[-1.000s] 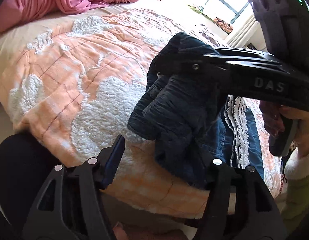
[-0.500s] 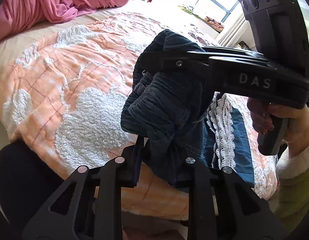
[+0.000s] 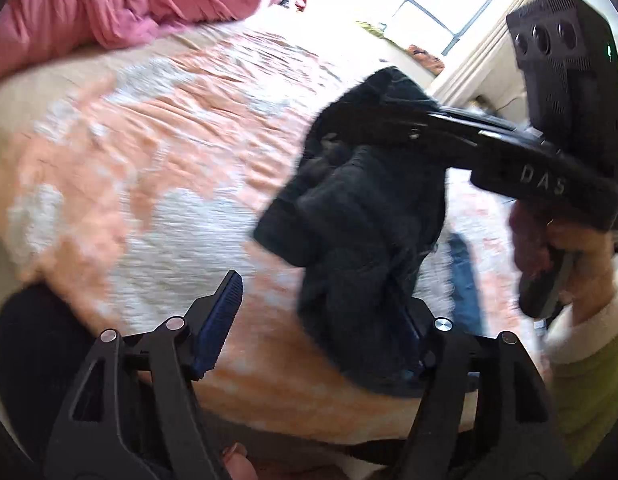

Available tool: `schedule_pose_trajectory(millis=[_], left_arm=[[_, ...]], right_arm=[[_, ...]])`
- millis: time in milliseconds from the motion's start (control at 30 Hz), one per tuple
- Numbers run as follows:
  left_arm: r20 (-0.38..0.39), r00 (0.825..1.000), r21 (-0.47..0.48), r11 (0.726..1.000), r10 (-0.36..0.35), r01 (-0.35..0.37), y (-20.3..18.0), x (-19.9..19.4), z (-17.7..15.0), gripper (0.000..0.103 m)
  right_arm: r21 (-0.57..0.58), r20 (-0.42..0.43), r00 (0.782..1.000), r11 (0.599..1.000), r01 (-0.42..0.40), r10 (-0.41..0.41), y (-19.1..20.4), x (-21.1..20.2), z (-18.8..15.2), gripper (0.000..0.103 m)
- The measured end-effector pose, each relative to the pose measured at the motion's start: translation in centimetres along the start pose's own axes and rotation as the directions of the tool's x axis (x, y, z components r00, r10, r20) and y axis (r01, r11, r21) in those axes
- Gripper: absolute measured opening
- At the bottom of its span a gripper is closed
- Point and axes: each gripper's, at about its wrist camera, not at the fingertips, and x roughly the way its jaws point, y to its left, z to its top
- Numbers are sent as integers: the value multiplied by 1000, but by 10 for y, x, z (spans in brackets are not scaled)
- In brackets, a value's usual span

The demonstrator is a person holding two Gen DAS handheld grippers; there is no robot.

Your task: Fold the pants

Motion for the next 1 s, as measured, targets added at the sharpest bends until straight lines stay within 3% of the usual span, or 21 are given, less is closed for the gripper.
schedule_pose_trajectory(millis=[33,133,300,467,567,700,1000], left_arm=[[-12,999,-14,999,-39,39,0,4,3,27],[-15,998,-1,998,-58,58,-10,7,10,12],[45,999,151,989,-16,9,-62,5,17,12],[87,995,332,941,42,-69,-113,13,7,12],[79,996,385,921,29,-57,-131,21,-5,12],[43,999,417,908,17,-34,-140,36,-15,12],[-45,999,459,889,25,-2,-161,62,-42,12]], right_arm=[[2,4,1000,1000,-3,3,-1,-1,0,27],[-9,26,1000,1000,7,-7,-3,-11,-2,27],[1,125,992,1000,7,-7,-25,-54,-15,27],[20,248,969,1000,-19,13,-47,-98,-55,27],[40,295,955,999,-24,11,-59,-116,-85,27],[66,304,953,998,-26,4,-70,-125,-114,27],[113,229,973,993,15,-41,-79,-124,-157,29]])
